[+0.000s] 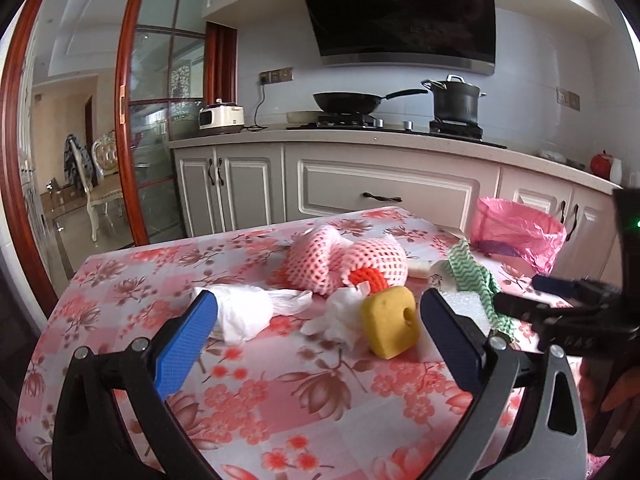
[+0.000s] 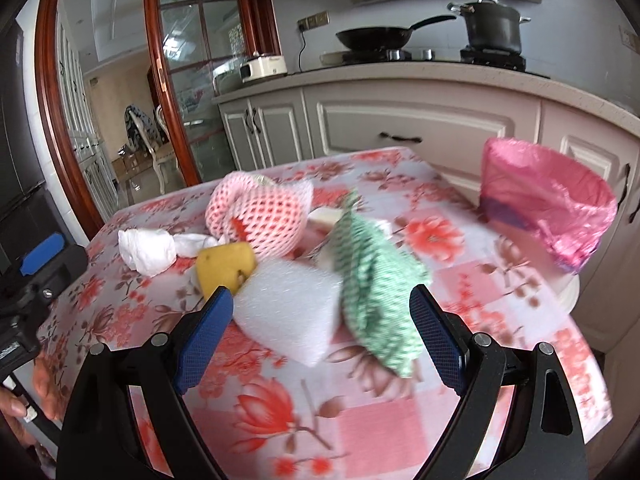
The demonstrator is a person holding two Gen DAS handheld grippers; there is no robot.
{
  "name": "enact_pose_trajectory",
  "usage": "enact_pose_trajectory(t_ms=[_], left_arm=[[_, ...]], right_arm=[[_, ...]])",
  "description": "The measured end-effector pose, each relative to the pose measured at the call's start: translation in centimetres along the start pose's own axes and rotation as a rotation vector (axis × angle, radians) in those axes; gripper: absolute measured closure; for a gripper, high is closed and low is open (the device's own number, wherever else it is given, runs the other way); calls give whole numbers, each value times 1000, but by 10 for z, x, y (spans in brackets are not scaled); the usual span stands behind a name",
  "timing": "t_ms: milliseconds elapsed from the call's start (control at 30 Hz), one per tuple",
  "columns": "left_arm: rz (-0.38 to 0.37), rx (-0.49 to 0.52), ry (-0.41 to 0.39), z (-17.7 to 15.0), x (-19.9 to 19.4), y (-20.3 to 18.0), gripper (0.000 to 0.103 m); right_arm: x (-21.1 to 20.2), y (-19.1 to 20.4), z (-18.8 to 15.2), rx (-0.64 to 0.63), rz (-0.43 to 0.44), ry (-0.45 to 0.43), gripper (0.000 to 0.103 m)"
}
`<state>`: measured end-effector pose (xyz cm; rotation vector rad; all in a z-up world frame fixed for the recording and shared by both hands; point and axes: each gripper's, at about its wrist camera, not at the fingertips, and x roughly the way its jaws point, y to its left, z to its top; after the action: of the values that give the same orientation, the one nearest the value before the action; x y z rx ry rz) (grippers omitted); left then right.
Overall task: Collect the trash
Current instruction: 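Grasp a square white foam block with the right tool while the left tool grasps a yellow sponge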
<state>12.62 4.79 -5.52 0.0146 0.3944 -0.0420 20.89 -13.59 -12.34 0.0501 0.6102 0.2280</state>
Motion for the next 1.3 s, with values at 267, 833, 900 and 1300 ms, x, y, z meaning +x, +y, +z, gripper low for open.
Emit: enact_pose_trajectory(t_ms=[267, 833, 900, 1300], left_arm=[[19, 2, 0, -8, -8, 17, 5], [30, -34, 42, -16, -2, 33, 5], [25, -33, 58, -16, 3, 31, 5], [-42, -29, 162, -21, 47, -3, 5]], right_arm=[[30, 29, -2, -14, -30, 53, 18], [64, 40, -6, -8, -85, 123, 35], [59, 37, -6, 0, -52, 120, 36], [-1, 9, 2, -25, 33, -21, 37]])
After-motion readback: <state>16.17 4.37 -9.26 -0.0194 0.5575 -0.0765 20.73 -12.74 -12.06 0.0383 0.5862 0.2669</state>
